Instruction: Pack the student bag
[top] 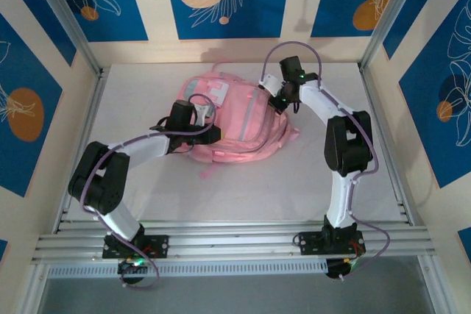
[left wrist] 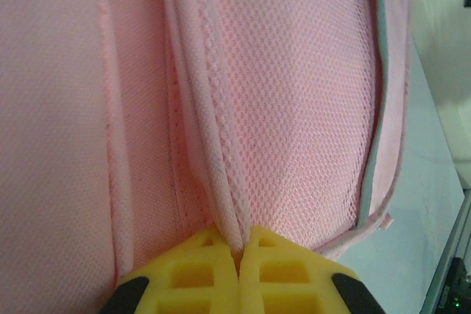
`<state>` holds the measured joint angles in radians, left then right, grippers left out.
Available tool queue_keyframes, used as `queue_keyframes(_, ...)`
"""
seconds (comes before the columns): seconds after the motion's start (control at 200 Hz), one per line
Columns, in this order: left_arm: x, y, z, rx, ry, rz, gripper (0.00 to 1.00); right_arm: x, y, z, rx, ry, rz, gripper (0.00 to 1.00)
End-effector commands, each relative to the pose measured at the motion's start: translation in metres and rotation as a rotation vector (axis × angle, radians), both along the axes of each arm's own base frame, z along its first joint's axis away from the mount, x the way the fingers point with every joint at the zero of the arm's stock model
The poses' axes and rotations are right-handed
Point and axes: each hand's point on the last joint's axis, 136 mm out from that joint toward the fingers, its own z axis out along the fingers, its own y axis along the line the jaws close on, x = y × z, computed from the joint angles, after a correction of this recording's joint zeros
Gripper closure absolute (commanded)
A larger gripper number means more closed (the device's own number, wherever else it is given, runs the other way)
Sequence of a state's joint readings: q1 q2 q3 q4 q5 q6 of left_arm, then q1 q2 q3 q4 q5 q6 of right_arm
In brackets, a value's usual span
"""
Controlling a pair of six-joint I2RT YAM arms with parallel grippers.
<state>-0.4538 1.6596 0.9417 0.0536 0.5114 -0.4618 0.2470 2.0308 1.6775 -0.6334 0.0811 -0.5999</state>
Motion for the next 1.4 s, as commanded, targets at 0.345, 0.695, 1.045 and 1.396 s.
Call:
queue_keyframes(0.345, -0.020, 0.078, -0.040, 0.341, 0.091, 0.033, 1.00, -0.037, -0.028, 0.020, 0.050, -0.055, -0.155, 1.00)
queue_keyframes(0.695, 0.059, 0.115, -0.027, 0.441, -0.040, 0.214, 1.00, -0.129, 0.017, 0.000, 0.177, 0.129, -0.136, 1.00)
queue_keyframes(1.045, 0.120, 0.099, -0.024, 0.392, -0.057, 0.218, 1.00, -0.214, 0.095, -0.025, 0.191, 0.367, -0.026, 1.00)
queue_keyframes(1.396, 0.102, 0.121, 0.039, 0.385, -0.075, 0.360, 0.37, -0.209, 0.183, -0.012, 0.318, 0.359, 0.027, 1.00)
